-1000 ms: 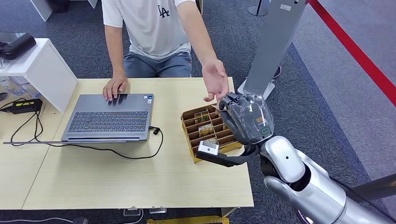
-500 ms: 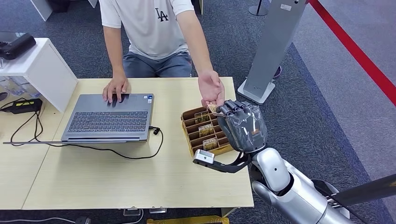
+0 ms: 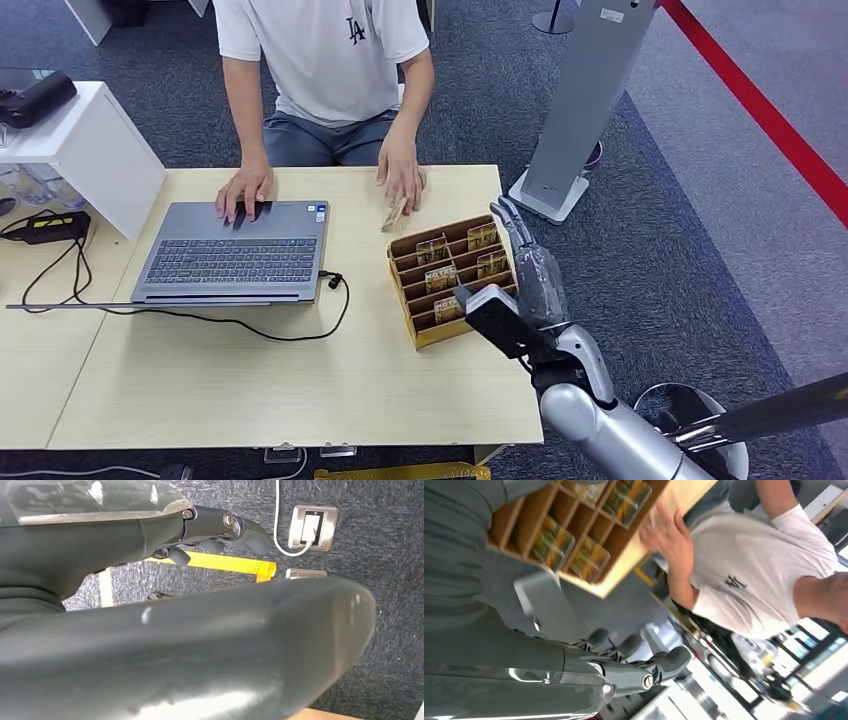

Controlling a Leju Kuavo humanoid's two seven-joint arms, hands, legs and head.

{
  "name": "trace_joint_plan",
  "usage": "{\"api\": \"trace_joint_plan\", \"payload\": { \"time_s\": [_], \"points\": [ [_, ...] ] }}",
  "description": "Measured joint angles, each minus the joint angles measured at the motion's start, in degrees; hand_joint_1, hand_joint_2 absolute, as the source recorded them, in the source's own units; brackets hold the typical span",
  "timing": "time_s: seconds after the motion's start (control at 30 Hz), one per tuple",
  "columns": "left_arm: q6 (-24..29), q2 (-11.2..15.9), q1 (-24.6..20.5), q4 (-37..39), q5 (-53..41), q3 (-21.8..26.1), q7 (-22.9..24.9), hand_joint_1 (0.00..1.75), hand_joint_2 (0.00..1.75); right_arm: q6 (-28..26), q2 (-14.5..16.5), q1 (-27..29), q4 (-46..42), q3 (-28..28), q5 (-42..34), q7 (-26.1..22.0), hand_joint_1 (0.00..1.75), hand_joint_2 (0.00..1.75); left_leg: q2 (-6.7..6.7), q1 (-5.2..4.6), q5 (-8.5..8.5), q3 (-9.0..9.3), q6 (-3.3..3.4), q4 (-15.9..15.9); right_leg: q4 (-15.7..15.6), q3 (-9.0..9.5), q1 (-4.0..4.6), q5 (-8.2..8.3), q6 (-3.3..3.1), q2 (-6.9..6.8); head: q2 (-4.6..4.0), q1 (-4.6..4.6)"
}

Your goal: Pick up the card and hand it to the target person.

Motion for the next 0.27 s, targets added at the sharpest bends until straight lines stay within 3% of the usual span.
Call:
{"api": "trace_joint_plan", "payload": {
  "time_s": [0.27],
  "points": [
    [0.5,0.3,0.0,0.0,0.3,0.0,0.2,0.0,0.0,4.2,0.0,4.8,0.4,-2.8,-16.5,-0.7,0.0,1.75,0.0,0.0,0.0,0.01,0.0,0.0,0.0,0.0,0.0,0.0,0.0,0.01,0.0,-0.02]
  ]
}}
